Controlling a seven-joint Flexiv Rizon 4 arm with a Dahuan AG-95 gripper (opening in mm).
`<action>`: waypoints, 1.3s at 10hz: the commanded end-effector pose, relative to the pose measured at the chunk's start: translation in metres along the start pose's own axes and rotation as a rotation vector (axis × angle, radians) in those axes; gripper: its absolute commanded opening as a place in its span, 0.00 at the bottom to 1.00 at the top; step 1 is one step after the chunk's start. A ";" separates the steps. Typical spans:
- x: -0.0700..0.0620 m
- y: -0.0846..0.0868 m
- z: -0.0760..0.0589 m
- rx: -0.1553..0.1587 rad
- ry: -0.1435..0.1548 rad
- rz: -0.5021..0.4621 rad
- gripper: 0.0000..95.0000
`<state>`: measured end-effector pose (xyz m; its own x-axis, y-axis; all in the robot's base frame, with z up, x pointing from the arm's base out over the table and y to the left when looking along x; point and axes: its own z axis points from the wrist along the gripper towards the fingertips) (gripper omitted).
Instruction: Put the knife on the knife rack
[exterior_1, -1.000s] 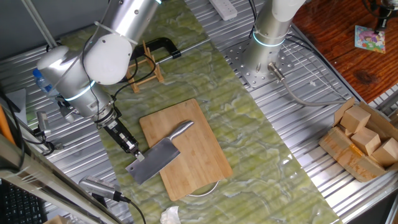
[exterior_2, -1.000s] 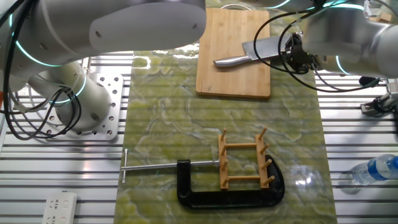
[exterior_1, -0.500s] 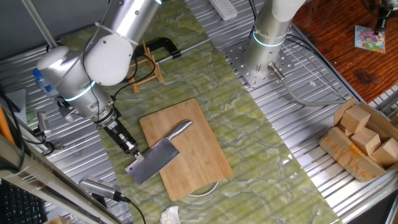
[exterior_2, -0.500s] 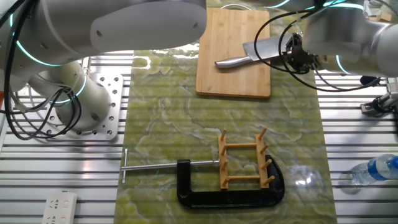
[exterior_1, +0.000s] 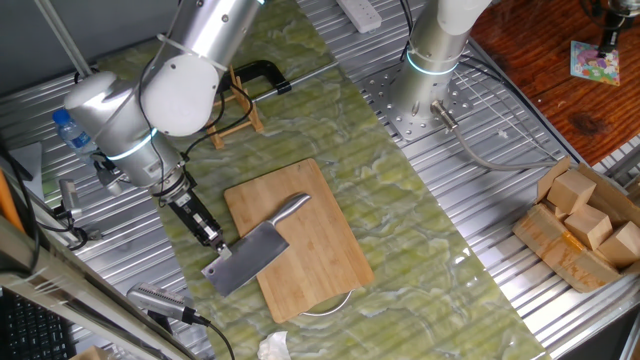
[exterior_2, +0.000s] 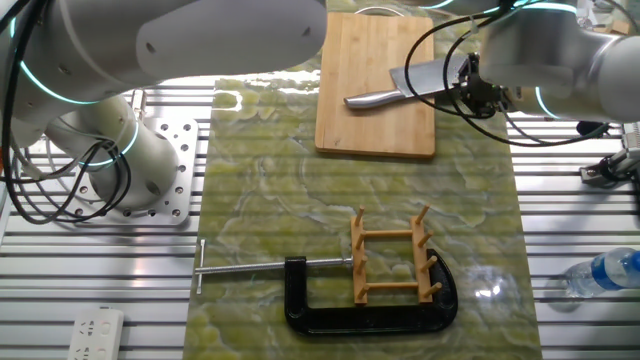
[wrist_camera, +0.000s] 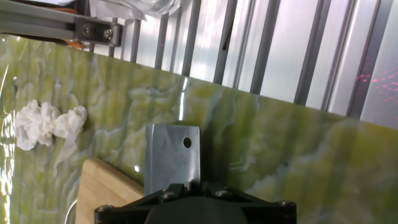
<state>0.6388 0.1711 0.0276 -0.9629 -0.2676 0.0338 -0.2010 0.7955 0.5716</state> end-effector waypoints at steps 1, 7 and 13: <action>0.001 0.000 0.000 -0.002 0.003 0.003 0.00; 0.003 -0.002 0.002 0.023 0.011 -0.001 0.20; 0.011 -0.012 -0.010 -0.021 0.012 -0.003 0.20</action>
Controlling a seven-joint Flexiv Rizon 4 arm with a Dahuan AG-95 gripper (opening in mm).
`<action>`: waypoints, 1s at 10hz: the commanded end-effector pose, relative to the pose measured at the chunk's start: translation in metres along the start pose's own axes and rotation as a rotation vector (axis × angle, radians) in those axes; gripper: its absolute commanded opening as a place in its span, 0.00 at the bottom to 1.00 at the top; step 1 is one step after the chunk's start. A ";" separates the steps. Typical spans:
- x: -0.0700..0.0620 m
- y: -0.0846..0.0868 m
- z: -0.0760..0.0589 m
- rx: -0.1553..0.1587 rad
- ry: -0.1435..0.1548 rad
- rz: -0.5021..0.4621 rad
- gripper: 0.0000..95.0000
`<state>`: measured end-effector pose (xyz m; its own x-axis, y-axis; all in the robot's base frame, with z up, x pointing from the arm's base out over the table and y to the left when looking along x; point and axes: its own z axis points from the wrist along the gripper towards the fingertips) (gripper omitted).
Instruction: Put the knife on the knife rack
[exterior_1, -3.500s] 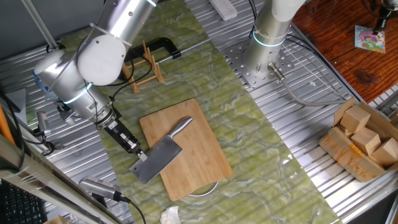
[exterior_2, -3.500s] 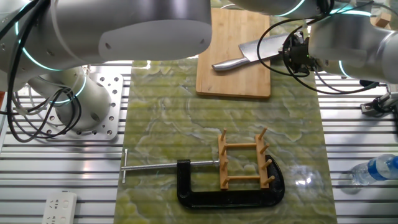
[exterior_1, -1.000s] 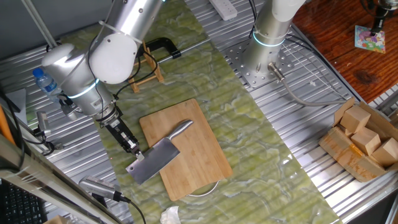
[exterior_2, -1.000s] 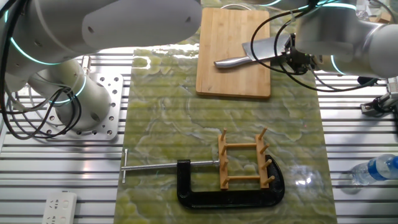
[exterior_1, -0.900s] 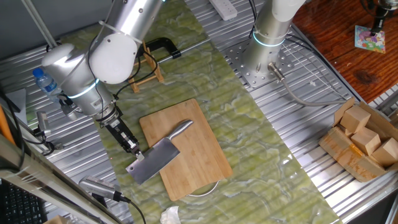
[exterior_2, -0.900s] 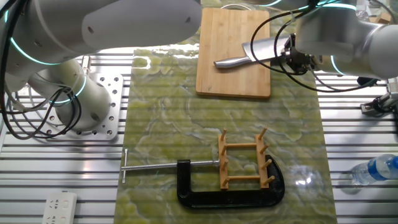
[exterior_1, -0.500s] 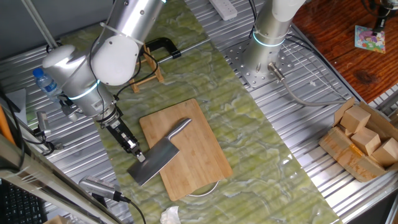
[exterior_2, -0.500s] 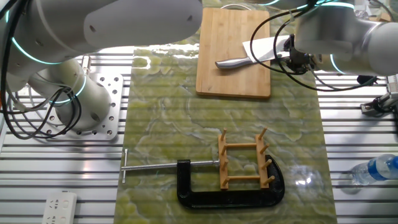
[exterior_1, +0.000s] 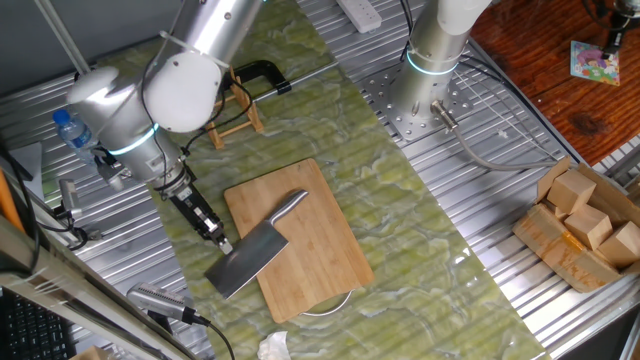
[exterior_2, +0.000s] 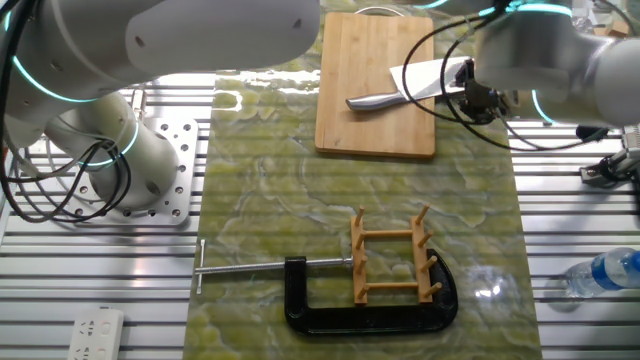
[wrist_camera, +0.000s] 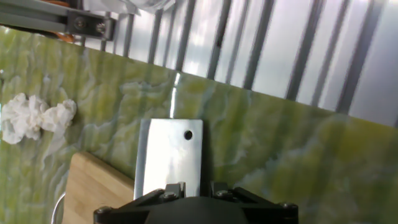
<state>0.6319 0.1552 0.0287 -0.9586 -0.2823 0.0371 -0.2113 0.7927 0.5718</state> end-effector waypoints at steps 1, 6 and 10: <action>0.001 -0.002 -0.003 -0.053 -0.006 0.015 0.20; 0.004 -0.004 -0.003 -0.130 0.002 0.006 0.20; 0.008 -0.006 -0.001 -0.138 0.002 0.010 0.20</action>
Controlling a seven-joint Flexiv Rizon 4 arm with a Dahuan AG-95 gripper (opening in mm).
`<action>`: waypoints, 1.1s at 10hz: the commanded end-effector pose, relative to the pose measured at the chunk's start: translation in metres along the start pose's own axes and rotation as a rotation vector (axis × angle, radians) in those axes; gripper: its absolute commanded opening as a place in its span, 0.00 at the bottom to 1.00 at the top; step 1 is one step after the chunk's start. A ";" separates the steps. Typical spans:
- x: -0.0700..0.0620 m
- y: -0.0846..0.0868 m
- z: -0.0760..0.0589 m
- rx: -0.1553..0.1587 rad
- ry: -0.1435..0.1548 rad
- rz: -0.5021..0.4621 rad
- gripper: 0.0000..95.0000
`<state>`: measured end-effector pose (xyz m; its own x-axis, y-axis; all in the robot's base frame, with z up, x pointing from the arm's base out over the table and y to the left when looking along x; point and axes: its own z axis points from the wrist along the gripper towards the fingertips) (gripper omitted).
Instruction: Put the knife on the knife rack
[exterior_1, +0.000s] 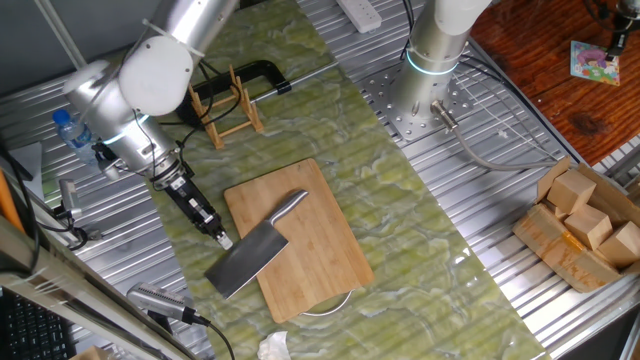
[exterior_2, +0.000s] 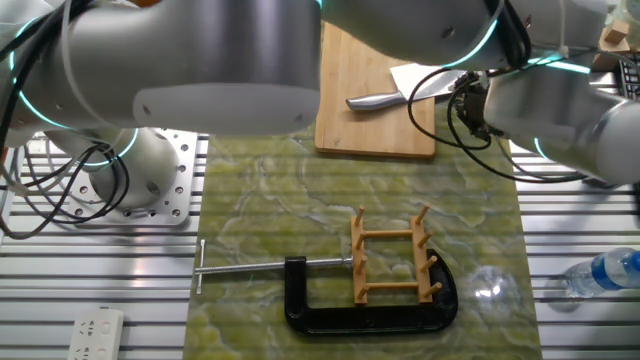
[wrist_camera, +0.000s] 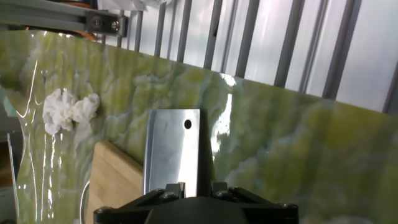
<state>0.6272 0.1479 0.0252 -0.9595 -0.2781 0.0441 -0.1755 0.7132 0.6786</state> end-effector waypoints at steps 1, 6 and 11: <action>0.002 0.001 0.000 -0.006 -0.002 0.008 0.20; 0.005 -0.002 0.005 -0.057 -0.015 0.052 0.20; 0.004 -0.001 0.011 -0.086 -0.029 0.085 0.20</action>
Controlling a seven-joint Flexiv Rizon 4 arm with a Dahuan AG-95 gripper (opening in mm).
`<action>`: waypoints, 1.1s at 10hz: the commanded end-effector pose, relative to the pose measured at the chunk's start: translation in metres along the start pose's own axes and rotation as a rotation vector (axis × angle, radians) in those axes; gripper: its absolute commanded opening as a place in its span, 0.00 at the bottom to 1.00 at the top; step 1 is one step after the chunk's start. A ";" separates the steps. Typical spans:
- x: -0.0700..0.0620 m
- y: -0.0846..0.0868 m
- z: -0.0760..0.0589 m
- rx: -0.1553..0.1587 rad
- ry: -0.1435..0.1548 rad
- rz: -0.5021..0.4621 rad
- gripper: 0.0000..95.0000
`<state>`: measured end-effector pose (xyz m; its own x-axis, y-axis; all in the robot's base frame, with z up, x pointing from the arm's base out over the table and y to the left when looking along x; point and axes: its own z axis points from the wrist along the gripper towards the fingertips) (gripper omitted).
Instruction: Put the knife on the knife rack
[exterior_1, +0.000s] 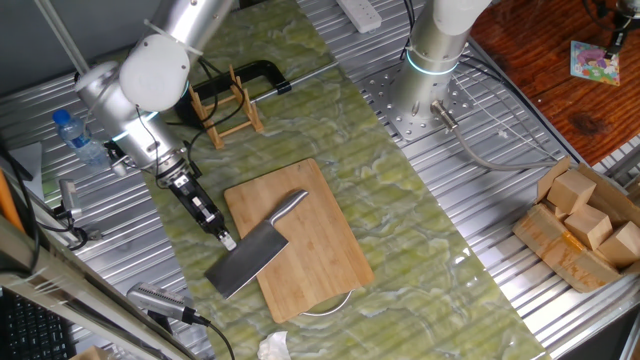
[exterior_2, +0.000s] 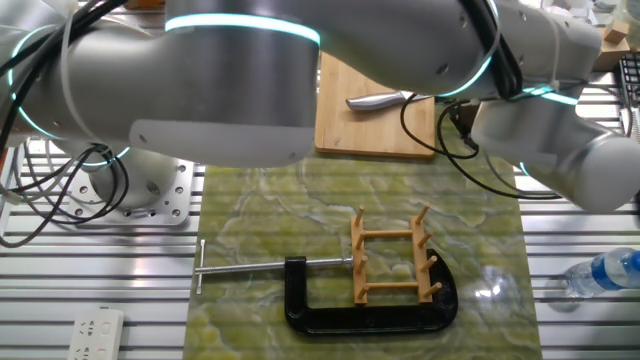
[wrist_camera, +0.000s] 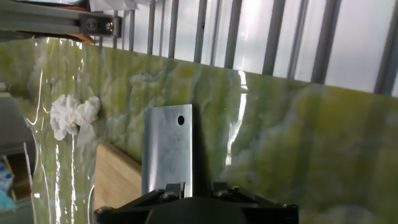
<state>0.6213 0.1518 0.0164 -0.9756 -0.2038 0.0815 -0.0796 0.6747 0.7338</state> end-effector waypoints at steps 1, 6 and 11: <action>-0.001 0.001 0.002 -0.002 -0.002 0.010 0.20; -0.002 0.004 0.005 -0.009 -0.005 0.033 0.20; -0.004 0.006 0.009 -0.014 -0.011 0.051 0.20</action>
<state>0.6223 0.1636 0.0146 -0.9805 -0.1612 0.1126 -0.0256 0.6726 0.7396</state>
